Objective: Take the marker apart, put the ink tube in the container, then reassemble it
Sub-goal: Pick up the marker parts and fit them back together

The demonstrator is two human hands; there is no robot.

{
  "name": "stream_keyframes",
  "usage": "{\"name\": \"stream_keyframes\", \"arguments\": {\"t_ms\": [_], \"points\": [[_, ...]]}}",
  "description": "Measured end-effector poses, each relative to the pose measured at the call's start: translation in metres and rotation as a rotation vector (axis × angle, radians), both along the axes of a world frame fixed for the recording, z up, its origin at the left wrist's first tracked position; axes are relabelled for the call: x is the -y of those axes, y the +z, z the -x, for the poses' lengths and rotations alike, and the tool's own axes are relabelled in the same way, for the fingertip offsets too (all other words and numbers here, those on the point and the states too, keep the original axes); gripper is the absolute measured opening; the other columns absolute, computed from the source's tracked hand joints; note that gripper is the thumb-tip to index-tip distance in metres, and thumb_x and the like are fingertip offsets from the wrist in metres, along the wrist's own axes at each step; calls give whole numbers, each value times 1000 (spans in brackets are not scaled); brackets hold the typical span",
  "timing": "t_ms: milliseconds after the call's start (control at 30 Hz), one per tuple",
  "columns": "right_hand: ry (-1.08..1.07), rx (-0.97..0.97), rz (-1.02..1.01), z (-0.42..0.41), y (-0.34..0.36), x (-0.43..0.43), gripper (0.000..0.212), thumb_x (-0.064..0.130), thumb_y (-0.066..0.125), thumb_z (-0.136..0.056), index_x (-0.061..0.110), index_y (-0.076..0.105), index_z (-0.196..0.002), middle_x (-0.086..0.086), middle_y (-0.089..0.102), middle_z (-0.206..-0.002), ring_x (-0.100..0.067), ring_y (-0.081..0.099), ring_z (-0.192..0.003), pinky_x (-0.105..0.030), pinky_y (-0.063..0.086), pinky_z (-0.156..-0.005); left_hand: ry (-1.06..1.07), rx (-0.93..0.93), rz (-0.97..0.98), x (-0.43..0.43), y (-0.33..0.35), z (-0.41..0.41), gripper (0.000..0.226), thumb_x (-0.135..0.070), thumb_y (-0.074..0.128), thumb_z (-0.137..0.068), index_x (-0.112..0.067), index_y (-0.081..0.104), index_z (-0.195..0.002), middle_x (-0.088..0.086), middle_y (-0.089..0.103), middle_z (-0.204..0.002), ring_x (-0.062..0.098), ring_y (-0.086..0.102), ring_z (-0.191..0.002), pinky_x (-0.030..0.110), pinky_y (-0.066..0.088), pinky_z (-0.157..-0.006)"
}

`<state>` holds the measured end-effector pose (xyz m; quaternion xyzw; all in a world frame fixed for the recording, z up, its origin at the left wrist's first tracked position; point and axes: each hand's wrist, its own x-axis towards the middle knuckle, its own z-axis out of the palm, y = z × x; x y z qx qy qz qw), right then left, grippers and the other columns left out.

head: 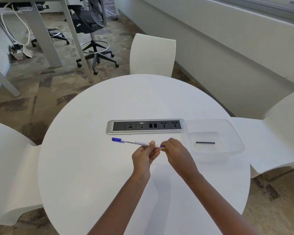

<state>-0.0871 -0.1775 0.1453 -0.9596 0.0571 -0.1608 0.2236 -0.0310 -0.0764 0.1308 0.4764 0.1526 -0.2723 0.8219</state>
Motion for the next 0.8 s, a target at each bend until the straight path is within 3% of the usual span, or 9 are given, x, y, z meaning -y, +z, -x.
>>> {"name": "stream_keyframes", "arguments": {"t_ms": [100, 267, 400, 500, 600, 700, 800], "points": [[33, 6, 35, -1, 2, 1, 7, -2, 62, -80, -7, 63, -76, -23, 58, -64, -33, 56, -59, -36, 49, -47, -3, 15, 1, 0, -1, 2, 12, -8, 63, -84, 0, 64, -74, 8, 67, -65, 9, 66, -53, 14, 56, -56], [-5, -97, -95, -4, 0, 7, 16, 5, 54, -87, -5, 65, -81, -18, 55, -69, -29, 49, -66, -27, 30, -59, -29, 72, -30, 0, -1, 5, 9, -4, 60, -85, -3, 64, -76, 10, 65, -71, 8, 66, -54, 14, 56, -57], [-73, -258, -455, -3, 1, 13, 22, 6, 52, -86, 3, 64, -68, 2, 48, -56, -13, 43, -57, -27, 32, -58, -83, 165, -60, -1, -2, 6, 9, -2, 58, -85, -4, 63, -78, 9, 65, -70, 8, 66, -56, 16, 56, -60], [-97, -375, -759, -3, 4, 19, 29, 7, 55, -86, 8, 61, -57, 1, 48, -49, -8, 42, -46, -17, 34, -48, -140, 236, -91, -3, -4, 8, 10, -3, 58, -86, -5, 63, -76, 1, 68, -60, 10, 66, -56, 16, 56, -61], [-65, -537, -933, -1, 4, 27, 32, 8, 56, -87, 11, 62, -56, 0, 51, -50, -8, 44, -44, -13, 37, -43, -196, 276, -134, -5, -8, 11, 13, -4, 58, -86, -6, 63, -74, -1, 69, -58, 11, 65, -55, 17, 56, -61], [-9, -704, -940, 1, 1, 30, 33, 18, 51, -92, 11, 65, -62, 0, 55, -54, -8, 49, -46, -13, 43, -47, -264, 306, -221, -7, -13, 13, 16, -5, 57, -88, -8, 63, -73, 2, 67, -61, 12, 62, -52, 17, 55, -58], [-87, -685, -744, -5, -4, 28, 40, 31, 45, -94, 5, 67, -73, -2, 58, -60, -12, 53, -53, -17, 45, -52, -370, 316, -280, -6, -16, 13, 18, -6, 53, -90, -10, 61, -74, 4, 65, -64, 10, 61, -52, 17, 52, -54]]}}
